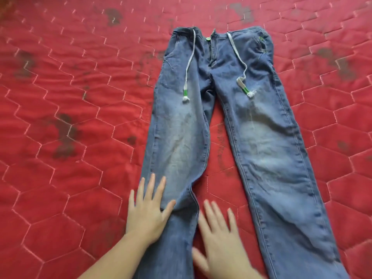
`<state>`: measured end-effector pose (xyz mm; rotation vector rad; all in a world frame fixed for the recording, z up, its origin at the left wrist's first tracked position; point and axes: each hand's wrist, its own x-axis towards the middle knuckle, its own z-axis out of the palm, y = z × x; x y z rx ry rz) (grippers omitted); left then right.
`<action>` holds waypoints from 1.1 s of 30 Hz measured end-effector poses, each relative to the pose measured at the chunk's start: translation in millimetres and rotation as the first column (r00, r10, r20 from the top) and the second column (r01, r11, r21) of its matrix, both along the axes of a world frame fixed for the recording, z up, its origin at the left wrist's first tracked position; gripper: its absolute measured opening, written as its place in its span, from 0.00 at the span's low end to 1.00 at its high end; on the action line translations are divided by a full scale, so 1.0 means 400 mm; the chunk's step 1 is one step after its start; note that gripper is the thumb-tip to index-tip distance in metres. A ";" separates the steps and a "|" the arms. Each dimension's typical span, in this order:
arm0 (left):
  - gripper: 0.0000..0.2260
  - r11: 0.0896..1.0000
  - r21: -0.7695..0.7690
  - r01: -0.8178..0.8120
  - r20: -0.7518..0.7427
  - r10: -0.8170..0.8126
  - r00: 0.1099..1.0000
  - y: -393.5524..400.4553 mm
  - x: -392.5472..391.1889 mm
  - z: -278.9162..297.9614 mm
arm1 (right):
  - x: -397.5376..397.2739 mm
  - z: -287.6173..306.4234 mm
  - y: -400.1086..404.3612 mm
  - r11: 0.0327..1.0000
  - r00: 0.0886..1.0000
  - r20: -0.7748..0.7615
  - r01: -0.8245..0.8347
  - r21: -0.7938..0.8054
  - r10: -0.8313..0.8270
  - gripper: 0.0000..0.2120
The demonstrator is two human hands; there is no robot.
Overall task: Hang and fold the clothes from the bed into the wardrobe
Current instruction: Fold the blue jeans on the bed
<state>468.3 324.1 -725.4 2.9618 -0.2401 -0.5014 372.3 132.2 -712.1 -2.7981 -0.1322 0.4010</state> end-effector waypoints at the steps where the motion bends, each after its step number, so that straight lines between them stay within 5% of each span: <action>1: 0.31 1.000 -0.024 -0.012 0.027 0.013 1.000 0.023 -0.043 0.002 | -0.038 0.002 0.057 0.998 0.999 0.003 0.035 0.049 -0.035 0.35; 6: 0.30 0.974 -0.108 -0.198 0.044 0.204 0.978 0.097 -0.244 0.034 | -0.173 0.040 0.228 0.873 0.944 -0.162 0.327 0.362 -0.287 0.19; 10: 0.32 0.895 -0.276 -0.350 -0.108 0.333 0.937 0.107 -0.365 0.080 | -0.245 0.119 0.253 0.656 0.728 -0.553 0.653 0.378 -0.407 0.28; 14: 0.30 0.765 -0.417 -0.491 -0.205 0.447 0.871 0.124 -0.449 0.096 | -0.320 0.104 0.260 0.661 0.690 -0.640 0.659 0.359 -0.340 0.10; 19: 0.21 0.634 -0.491 -0.598 -0.383 0.460 0.801 0.173 -0.515 0.114 | -0.390 0.110 0.263 0.306 0.515 -0.778 0.853 0.423 -0.361 0.06; 24: 0.13 0.720 -0.514 -0.466 -0.364 0.309 0.879 0.229 -0.571 0.153 | -0.467 0.154 0.281 0.296 0.498 -0.799 0.862 0.412 -0.338 0.05; 28: 0.06 0.695 -0.490 -0.526 -0.519 0.252 0.817 0.265 -0.574 0.224 | -0.486 0.214 0.301 0.366 0.573 -0.719 0.815 0.450 -0.393 0.06; 33: 0.11 0.599 -0.541 -0.591 -0.605 0.210 0.768 0.273 -0.512 0.356 | -0.443 0.300 0.310 0.412 0.684 -0.564 0.729 0.546 -0.463 0.34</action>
